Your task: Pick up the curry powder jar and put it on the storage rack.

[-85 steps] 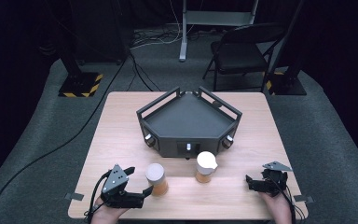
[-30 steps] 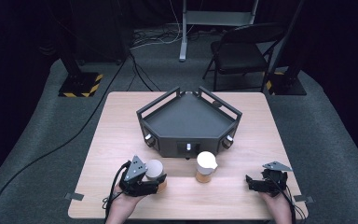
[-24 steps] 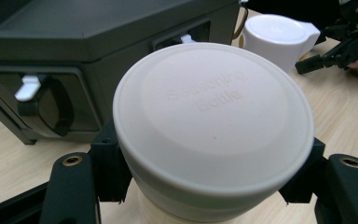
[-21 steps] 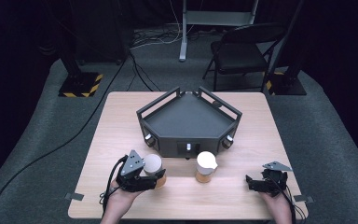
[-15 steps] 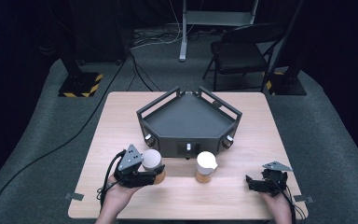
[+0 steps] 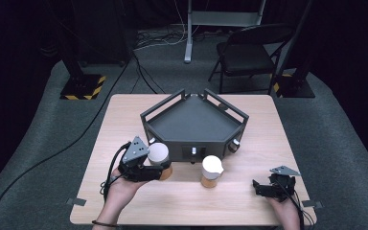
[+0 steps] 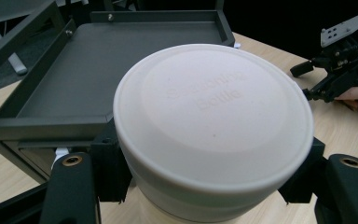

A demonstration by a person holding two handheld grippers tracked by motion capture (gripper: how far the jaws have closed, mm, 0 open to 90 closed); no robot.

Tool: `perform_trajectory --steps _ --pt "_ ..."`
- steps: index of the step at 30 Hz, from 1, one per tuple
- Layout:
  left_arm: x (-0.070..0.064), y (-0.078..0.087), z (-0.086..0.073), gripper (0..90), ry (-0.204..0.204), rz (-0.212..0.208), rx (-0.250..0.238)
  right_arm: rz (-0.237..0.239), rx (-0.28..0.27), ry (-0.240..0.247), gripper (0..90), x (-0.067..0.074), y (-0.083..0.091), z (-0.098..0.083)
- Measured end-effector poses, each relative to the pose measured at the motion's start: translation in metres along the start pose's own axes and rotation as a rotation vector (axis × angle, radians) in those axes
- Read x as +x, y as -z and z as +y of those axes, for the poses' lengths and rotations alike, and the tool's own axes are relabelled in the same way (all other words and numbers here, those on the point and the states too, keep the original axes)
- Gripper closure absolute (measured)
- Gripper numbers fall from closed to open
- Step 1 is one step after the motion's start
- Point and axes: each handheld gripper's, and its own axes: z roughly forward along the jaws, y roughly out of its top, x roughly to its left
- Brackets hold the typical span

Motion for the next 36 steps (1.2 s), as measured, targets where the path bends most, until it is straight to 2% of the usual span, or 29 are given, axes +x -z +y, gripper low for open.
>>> perform_trajectory --steps 6,9,17,23,29,32,36 --pt "0.006 -0.002 0.012 33.1 0.006 -0.015 -0.015 0.000 0.000 0.000 0.0 0.000 0.000 0.000" --pt "0.011 -0.005 0.024 33.1 0.010 -0.020 -0.022 0.000 0.000 0.000 0.0 0.000 0.000 0.000" --pt "0.017 -0.011 0.048 33.1 0.005 -0.002 -0.027 0.001 0.000 0.001 0.0 0.000 0.000 0.000" --pt "0.020 -0.025 0.063 33.1 -0.001 0.031 -0.023 0.001 0.000 0.002 0.0 0.000 0.000 0.000" --pt "0.022 -0.039 0.073 33.1 0.018 0.067 -0.029 0.001 0.000 0.002 0.0 0.000 0.000 0.000" --pt "0.025 -0.045 0.077 33.1 0.037 0.072 -0.032 0.002 0.001 0.002 0.0 0.000 0.000 0.000" --pt "0.028 -0.057 0.082 33.1 0.064 0.103 -0.039 0.003 0.000 0.003 0.0 0.000 0.000 0.000"
